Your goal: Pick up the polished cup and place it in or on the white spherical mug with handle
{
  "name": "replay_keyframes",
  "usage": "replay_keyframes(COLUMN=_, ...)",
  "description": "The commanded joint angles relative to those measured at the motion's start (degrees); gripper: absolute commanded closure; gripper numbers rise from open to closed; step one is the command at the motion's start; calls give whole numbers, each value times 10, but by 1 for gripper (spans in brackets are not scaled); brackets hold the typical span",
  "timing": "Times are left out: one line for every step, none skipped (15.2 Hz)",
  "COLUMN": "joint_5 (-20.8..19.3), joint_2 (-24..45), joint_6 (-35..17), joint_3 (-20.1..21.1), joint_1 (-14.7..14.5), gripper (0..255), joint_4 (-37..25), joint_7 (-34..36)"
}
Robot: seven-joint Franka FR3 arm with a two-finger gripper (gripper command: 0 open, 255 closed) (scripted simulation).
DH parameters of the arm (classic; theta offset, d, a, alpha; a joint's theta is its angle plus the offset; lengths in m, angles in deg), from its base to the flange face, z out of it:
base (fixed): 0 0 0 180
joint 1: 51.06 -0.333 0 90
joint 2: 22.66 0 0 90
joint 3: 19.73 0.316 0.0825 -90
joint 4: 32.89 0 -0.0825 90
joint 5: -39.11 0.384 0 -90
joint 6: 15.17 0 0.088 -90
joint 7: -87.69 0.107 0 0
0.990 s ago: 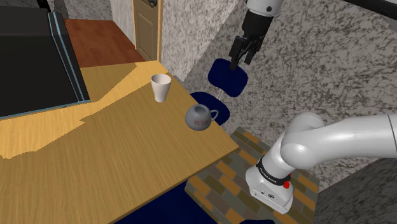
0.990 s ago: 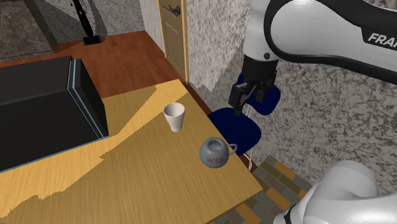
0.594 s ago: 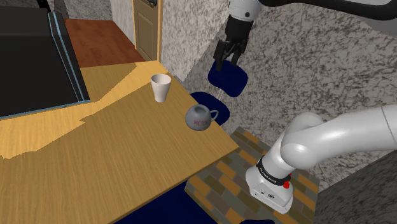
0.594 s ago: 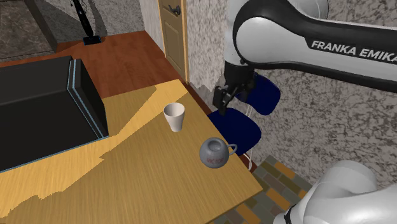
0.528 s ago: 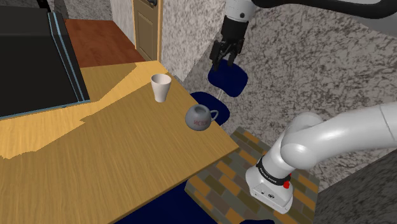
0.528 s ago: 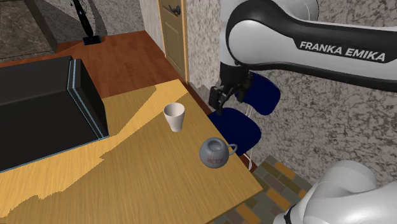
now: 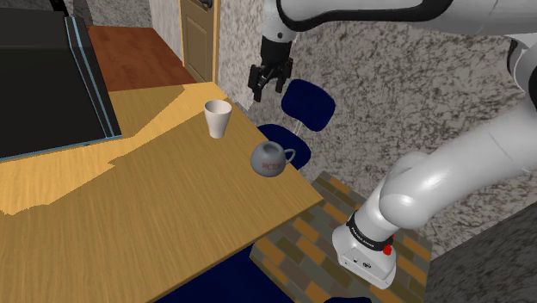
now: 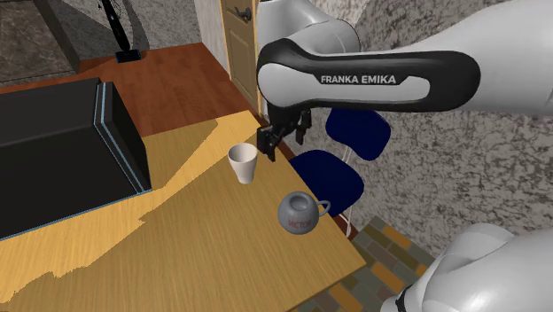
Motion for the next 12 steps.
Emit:
replay_keyframes(joint_5=-7, joint_2=44, joint_6=-21, joint_3=8, joint_1=0, gripper=0, joint_4=-22, joint_7=9)
replay_keyframes(joint_5=-11, joint_2=65, joint_6=-29, joint_3=11, joint_1=0, gripper=0, joint_4=-34, joint_7=13)
replay_keyframes(joint_5=-16, joint_2=87, joint_6=-36, joint_3=13, joint_1=0, gripper=0, joint_4=-47, joint_7=17)
replay_keyframes(joint_5=-21, joint_2=109, joint_6=-43, joint_3=16, joint_1=-1, gripper=0, joint_4=-61, joint_7=21)
replay_keyframes(joint_5=-26, joint_2=131, joint_6=-49, joint_3=18, joint_1=-1, gripper=0, joint_4=-76, joint_7=25)
replay_keyframes(joint_5=-31, joint_2=153, joint_6=-55, joint_3=21, joint_1=-2, gripper=0, joint_4=-91, joint_7=29)
replay_keyframes(joint_5=-37, joint_2=176, joint_6=-60, joint_3=23, joint_1=-3, gripper=0, joint_4=-107, joint_7=33)
replay_keyframes(joint_5=-43, joint_2=198, joint_6=-64, joint_3=24, joint_1=-4, gripper=0, joint_4=-124, joint_7=37)
replay_keyframes(joint_5=-49, joint_2=221, joint_6=-67, joint_3=26, joint_1=-5, gripper=0, joint_4=-142, joint_7=41)
replay_keyframes(joint_5=-55, joint_2=243, joint_6=-69, joint_3=27, joint_1=-7, gripper=0, joint_4=-161, joint_7=45)
replay_keyframes(joint_5=-61, joint_2=266, joint_6=-71, joint_3=28, joint_1=-9, gripper=0, joint_4=-180, joint_7=49)
replay_keyframes(joint_5=-68, joint_2=290, joint_6=-72, joint_3=28, joint_1=-11, gripper=0, joint_4=-201, joint_7=53)
